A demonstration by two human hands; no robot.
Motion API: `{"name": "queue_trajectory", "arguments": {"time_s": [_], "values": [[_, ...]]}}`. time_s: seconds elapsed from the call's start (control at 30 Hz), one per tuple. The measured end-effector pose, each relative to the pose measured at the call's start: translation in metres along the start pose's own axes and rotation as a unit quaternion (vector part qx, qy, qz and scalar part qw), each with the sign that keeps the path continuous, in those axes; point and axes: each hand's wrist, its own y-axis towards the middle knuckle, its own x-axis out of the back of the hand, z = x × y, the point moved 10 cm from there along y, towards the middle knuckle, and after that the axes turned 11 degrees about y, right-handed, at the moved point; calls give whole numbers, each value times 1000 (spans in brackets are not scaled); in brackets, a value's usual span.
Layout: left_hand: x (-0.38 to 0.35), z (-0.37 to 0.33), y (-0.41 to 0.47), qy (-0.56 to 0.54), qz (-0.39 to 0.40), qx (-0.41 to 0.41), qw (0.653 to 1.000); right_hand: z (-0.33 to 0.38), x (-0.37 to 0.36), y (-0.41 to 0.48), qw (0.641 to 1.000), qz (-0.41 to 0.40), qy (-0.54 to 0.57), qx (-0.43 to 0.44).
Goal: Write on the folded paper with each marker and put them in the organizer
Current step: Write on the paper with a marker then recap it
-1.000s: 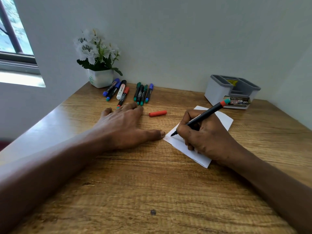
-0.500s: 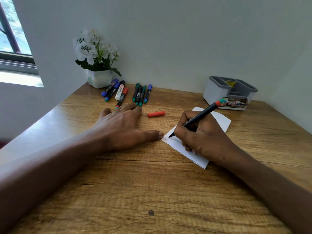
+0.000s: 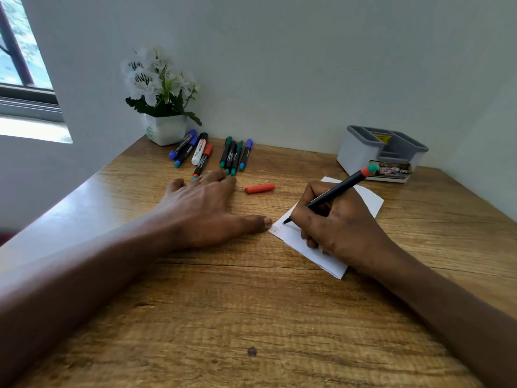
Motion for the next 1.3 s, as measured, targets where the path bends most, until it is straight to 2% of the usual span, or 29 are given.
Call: {"name": "queue_trajectory", "arguments": {"time_s": [0.97, 1.3], "values": [[-2, 0, 2, 1, -3, 0, 1000, -17, 13, 4, 997, -56, 36, -45], [0, -1, 0, 2, -4, -2, 1000, -15, 11, 5, 998, -46, 21, -49]]}}
